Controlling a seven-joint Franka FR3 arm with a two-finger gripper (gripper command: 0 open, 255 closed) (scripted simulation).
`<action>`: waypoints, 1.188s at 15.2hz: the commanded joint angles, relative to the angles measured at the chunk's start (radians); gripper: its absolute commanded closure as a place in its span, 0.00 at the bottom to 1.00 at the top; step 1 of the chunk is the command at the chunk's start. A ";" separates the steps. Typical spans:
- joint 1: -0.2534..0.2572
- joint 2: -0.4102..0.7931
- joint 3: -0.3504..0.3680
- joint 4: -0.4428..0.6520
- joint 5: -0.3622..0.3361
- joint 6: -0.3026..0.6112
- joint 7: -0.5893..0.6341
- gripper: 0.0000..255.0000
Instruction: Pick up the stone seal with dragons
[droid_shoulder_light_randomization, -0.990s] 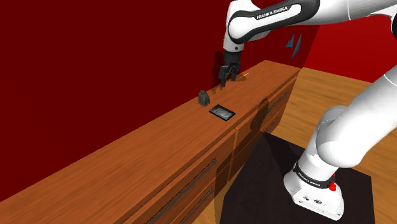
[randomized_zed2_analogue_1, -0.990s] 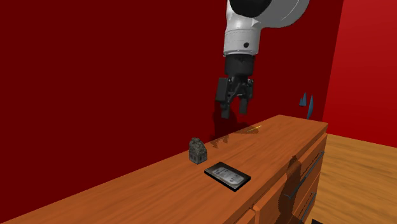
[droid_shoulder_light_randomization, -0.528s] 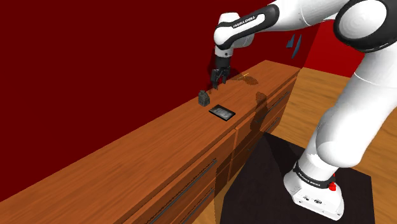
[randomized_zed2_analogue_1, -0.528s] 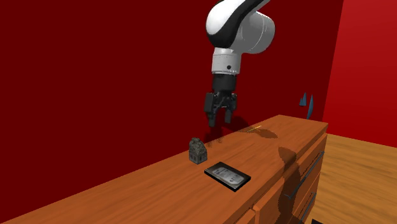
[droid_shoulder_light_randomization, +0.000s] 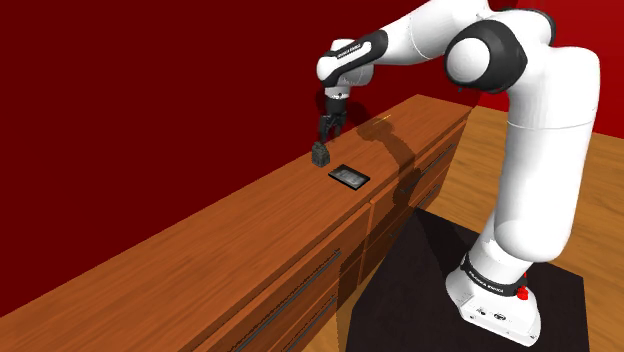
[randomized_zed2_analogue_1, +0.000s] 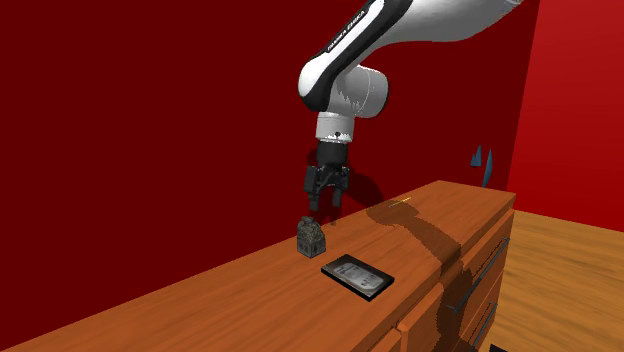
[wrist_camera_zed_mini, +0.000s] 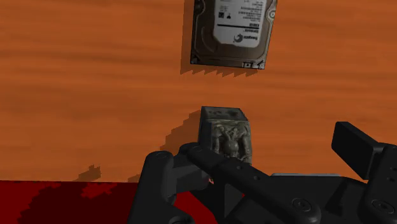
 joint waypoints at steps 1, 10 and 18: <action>-0.020 0.094 0.010 0.092 0.038 -0.010 -0.027 0.00; -0.066 0.277 0.038 0.244 0.097 0.002 -0.076 0.00; -0.067 0.292 0.041 0.233 0.103 0.026 -0.084 1.00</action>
